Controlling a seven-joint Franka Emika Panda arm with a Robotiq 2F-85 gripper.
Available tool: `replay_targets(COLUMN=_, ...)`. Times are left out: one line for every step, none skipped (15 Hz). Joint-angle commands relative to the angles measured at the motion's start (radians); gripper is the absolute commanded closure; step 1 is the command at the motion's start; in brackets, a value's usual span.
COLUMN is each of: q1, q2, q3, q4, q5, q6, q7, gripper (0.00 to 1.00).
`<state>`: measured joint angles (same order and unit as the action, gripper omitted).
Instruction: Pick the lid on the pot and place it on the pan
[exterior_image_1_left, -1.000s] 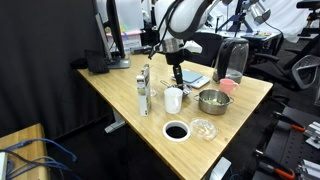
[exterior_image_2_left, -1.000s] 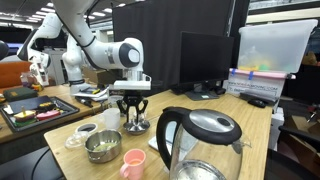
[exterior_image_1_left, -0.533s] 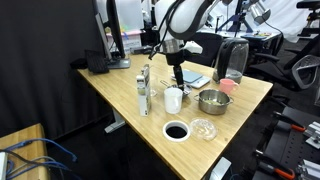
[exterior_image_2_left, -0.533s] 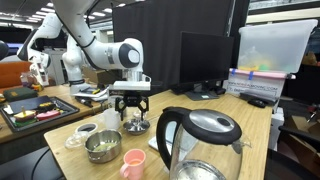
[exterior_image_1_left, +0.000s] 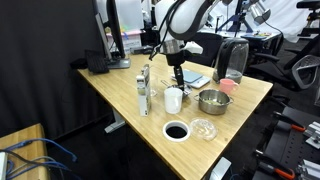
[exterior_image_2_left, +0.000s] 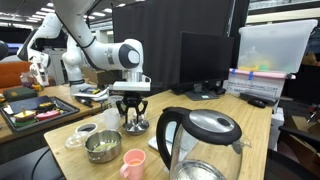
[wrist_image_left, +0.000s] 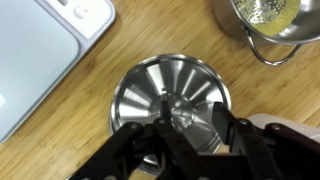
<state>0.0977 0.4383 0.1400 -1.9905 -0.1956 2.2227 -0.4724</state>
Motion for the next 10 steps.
replay_targets(q1=-0.019, q2=0.007, q3=0.012, q4=0.012, q5=0.016, q6=-0.023, q7=-0.025, gripper=0.82)
replay_targets(q1=-0.020, q2=0.007, q3=0.012, q4=0.012, q5=0.017, q6=-0.025, q7=-0.025, gripper=0.88)
replay_targets(q1=-0.020, q2=0.008, q3=0.012, q4=0.013, q5=0.018, q6=-0.026, q7=-0.025, gripper=0.89)
replay_targets(q1=-0.021, q2=0.009, q3=0.012, q4=0.013, q5=0.018, q6=-0.027, q7=-0.024, gripper=0.90)
replay_targets(q1=-0.022, q2=0.009, q3=0.012, q4=0.012, q5=0.018, q6=-0.028, q7=-0.024, gripper=0.92)
replay_targets(q1=-0.023, q2=0.009, q3=0.011, q4=0.012, q5=0.018, q6=-0.029, q7=-0.024, gripper=0.94)
replay_targets(q1=-0.024, q2=0.010, q3=0.012, q4=0.013, q5=0.019, q6=-0.030, q7=-0.024, gripper=0.91)
replay_targets(q1=-0.024, q2=0.010, q3=0.012, q4=0.014, q5=0.020, q6=-0.030, q7=-0.024, gripper=0.92)
replay_targets(q1=-0.025, q2=0.010, q3=0.013, q4=0.015, q5=0.021, q6=-0.030, q7=-0.024, gripper=0.90)
replay_targets(q1=-0.025, q2=0.010, q3=0.013, q4=0.016, q5=0.023, q6=-0.029, q7=-0.023, gripper=0.92)
